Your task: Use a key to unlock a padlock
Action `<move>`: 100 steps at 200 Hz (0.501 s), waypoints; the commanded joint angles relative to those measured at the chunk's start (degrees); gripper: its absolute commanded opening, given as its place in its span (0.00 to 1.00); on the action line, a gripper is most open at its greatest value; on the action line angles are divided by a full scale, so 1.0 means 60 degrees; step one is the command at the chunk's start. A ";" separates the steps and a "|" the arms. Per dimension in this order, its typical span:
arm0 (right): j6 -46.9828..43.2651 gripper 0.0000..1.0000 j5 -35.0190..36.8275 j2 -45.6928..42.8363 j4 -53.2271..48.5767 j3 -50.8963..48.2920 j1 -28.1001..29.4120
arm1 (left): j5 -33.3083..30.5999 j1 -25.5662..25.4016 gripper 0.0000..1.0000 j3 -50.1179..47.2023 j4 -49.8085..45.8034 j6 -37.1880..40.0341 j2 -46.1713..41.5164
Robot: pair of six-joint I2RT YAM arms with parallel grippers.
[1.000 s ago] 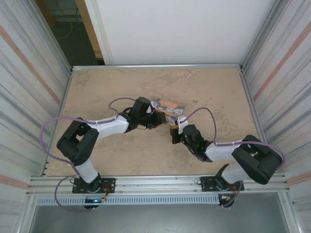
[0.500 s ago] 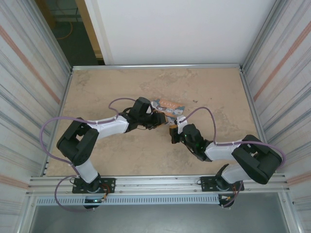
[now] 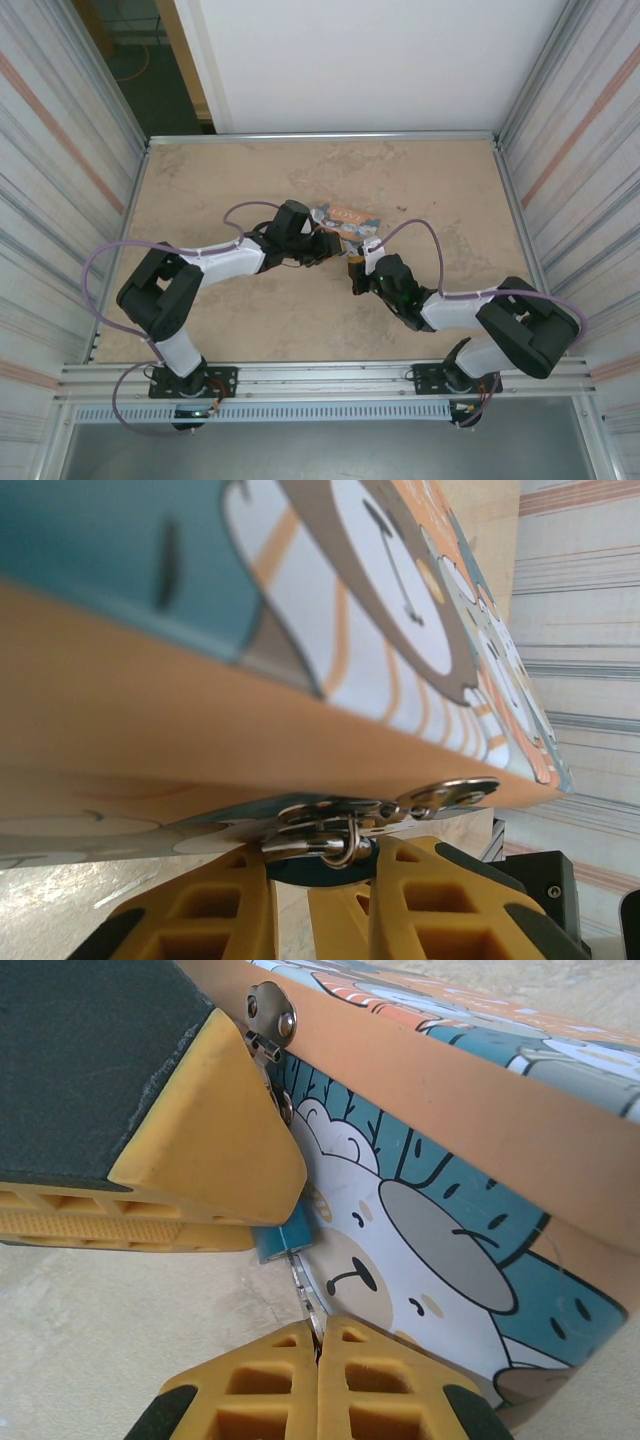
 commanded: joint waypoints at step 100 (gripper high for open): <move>-0.1317 0.00 -0.0078 0.0623 0.1523 0.0632 0.0013 | 0.0852 -0.0271 0.23 0.0400 0.0254 0.0103 -0.0350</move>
